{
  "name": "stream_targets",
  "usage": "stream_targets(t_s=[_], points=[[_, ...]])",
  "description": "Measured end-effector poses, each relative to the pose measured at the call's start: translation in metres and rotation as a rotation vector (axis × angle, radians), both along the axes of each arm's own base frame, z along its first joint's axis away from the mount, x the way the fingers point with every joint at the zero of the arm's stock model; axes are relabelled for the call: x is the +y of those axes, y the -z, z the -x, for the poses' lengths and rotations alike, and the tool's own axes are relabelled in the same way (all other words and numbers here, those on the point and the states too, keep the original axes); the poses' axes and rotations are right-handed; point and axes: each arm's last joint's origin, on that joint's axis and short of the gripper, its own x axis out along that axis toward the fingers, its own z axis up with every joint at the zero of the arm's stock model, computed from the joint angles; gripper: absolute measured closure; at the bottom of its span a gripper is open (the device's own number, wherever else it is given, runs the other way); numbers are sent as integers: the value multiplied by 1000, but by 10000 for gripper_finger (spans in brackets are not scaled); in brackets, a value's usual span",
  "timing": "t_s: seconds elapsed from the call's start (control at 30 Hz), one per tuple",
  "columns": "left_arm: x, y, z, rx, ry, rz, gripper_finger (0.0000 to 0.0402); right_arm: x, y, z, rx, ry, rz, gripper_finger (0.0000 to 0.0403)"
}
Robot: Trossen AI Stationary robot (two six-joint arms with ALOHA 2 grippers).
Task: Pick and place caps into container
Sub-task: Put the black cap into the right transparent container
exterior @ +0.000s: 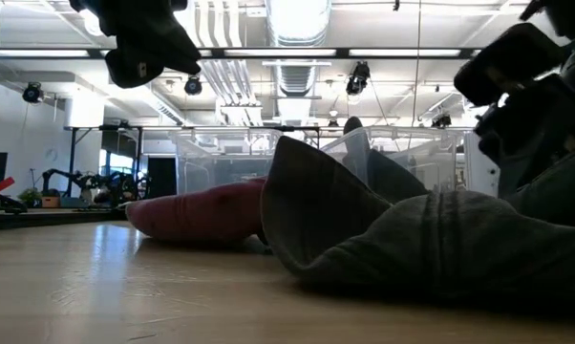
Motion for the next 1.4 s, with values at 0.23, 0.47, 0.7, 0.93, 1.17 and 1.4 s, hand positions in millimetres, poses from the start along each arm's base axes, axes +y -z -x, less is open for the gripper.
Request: stream_targets(t_s=[0.23, 0.47, 0.7, 0.93, 1.17, 1.4], points=[[1, 0, 0, -5, -46, -10, 335, -6, 6, -11, -61, -16, 68, 321], [2, 0, 0, -14, -113, 68, 335, -12, -11, -10, -146, -32, 182, 388], [1, -3, -2, -48, -162, 157, 335, -15, -102, -8, -485, -166, 439, 389], [1, -7, -4, -108, -177, 170, 335, -49, -204, 27, -352, 111, 1080, 390], [1, -7, -4, -111, -190, 159, 335, -87, -247, 35, -45, 394, 1434, 390], [0, -5, -3, -82, -146, 87, 335, -147, -229, 4, 270, 491, 1432, 390]])
